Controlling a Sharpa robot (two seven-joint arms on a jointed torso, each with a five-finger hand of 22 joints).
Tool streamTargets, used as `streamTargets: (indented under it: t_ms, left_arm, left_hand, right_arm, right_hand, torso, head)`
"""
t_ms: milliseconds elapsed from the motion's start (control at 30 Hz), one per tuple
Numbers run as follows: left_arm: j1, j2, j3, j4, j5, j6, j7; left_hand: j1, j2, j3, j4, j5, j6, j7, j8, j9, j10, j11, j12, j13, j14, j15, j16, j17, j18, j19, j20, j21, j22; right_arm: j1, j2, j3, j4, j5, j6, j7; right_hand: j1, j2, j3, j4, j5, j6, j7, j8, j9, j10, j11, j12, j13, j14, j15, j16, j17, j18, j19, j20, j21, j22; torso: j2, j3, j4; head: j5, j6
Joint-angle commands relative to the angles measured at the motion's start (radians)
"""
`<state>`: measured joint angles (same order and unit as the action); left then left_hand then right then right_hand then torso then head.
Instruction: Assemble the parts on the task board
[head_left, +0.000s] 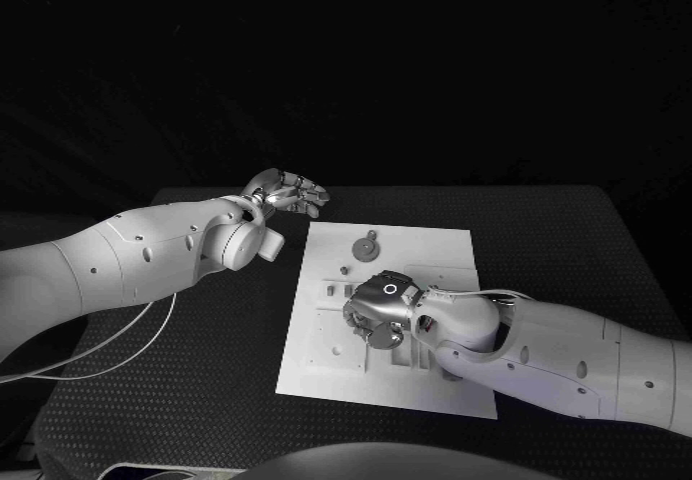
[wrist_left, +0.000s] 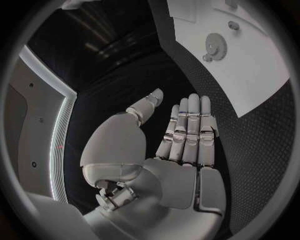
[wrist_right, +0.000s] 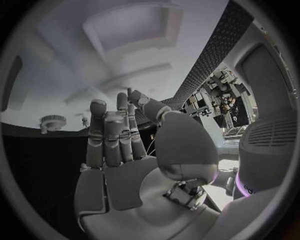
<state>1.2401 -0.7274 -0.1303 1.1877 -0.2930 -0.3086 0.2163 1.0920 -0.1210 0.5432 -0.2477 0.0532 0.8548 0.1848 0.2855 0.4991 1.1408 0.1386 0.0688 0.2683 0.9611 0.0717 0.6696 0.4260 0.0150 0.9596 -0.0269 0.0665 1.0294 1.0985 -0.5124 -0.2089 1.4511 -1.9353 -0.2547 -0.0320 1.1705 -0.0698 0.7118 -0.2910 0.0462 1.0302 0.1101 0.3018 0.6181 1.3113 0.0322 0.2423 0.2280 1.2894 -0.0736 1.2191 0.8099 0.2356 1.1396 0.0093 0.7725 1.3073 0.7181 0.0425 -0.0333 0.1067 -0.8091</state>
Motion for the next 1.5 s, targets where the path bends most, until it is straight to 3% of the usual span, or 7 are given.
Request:
streamTargets:
  t_ms: [33,467,1000,1233,1300,1500]
  left_arm:
    - [0.002,0.001,0.001,0.003,0.005,0.004,0.005]
    - [0.003,0.002,0.001,0.004,0.005,0.005,0.003]
    - [0.005,0.0,0.001,0.005,0.005,0.005,0.001]
    - [0.006,-0.001,0.001,0.006,0.005,0.006,-0.001]
    - [0.006,-0.002,0.001,0.006,0.005,0.005,-0.001]
    - [0.006,-0.006,0.001,0.007,0.005,0.008,-0.004]
  left_hand:
    - [-0.006,0.0,-0.002,0.005,-0.002,-0.007,0.0,0.006,-0.001,-0.008,-0.002,0.0,-0.001,-0.001,0.002,-0.003,0.001,0.001,0.002,0.002,0.0,-0.001]
    - [-0.005,-0.001,-0.003,0.004,-0.002,-0.008,0.0,0.006,-0.002,-0.009,-0.002,0.0,-0.002,-0.001,0.003,-0.006,0.004,0.001,0.002,0.002,0.0,-0.002]
    - [-0.005,-0.002,-0.004,0.005,-0.002,-0.009,0.001,0.007,-0.002,-0.01,-0.001,0.0,-0.003,-0.002,0.003,-0.009,0.006,0.001,0.001,0.003,0.0,-0.004]
    - [-0.005,-0.003,-0.005,0.005,-0.001,-0.011,0.001,0.006,-0.003,-0.012,0.0,-0.001,-0.003,-0.003,0.004,-0.012,0.008,0.002,0.001,0.003,0.0,-0.005]
    - [-0.005,-0.003,-0.005,0.006,-0.001,-0.012,0.002,0.006,-0.003,-0.013,0.0,-0.001,-0.004,-0.003,0.004,-0.013,0.009,0.002,0.001,0.003,0.0,-0.005]
    - [-0.005,-0.004,-0.006,0.006,-0.001,-0.014,0.002,0.005,-0.004,-0.015,0.001,-0.001,-0.004,-0.004,0.005,-0.015,0.011,0.002,0.0,0.004,0.0,-0.007]
  right_arm:
    - [-0.001,0.002,-0.001,-0.003,-0.008,0.028,0.003]
    - [-0.001,0.02,-0.003,-0.023,-0.001,0.083,0.016]
    - [-0.001,0.031,-0.012,-0.042,0.031,0.086,0.015]
    - [0.0,0.025,-0.012,-0.046,0.06,0.032,0.012]
    - [0.0,0.02,-0.012,-0.042,0.063,0.019,0.011]
    - [0.005,-0.007,-0.012,-0.018,0.064,0.007,0.009]
  right_hand:
    - [0.005,0.002,0.004,0.001,0.004,0.007,0.0,0.003,0.002,0.007,-0.002,-0.003,0.001,-0.001,-0.007,0.003,0.001,0.026,0.001,-0.007,0.006,0.016]
    - [0.003,0.003,0.004,0.001,0.004,0.006,0.0,0.003,0.003,0.007,-0.002,-0.005,0.002,-0.002,-0.007,0.004,0.002,0.026,0.0,-0.007,0.006,0.016]
    - [-0.01,0.0,0.002,0.003,0.004,-0.008,0.006,-0.004,0.003,-0.004,0.004,-0.02,0.005,-0.008,-0.001,-0.002,0.001,0.026,-0.008,-0.003,0.0,0.016]
    - [-0.053,-0.077,-0.015,0.012,0.004,-0.094,0.042,-0.055,-0.021,-0.117,0.052,-0.099,-0.02,-0.038,0.046,-0.012,0.003,0.026,-0.035,0.013,-0.015,0.016]
    - [-0.066,-0.11,-0.019,0.021,0.004,-0.118,0.052,-0.068,-0.029,-0.151,0.068,-0.123,-0.03,-0.052,0.061,-0.011,0.006,0.026,-0.044,0.018,-0.018,0.017]
    - [-0.081,-0.161,-0.019,0.042,0.004,-0.15,0.055,-0.084,-0.041,-0.189,0.088,-0.151,-0.042,-0.078,0.081,-0.007,0.012,0.026,-0.059,0.027,-0.021,0.02]
  torso:
    - [0.001,-0.0004,0.0004]
    - [0.001,-0.0006,0.0014]
    - [0.0,-0.0009,0.0008]
    - [0.0,-0.0009,-0.0004]
    - [0.0,-0.0004,0.0]
    - [0.0,0.0005,0.0001]
  head:
    - [0.0,-0.001]
    - [0.0,-0.008]
    - [0.001,-0.012]
    - [0.002,-0.01]
    - [0.002,-0.009]
    - [0.001,-0.008]
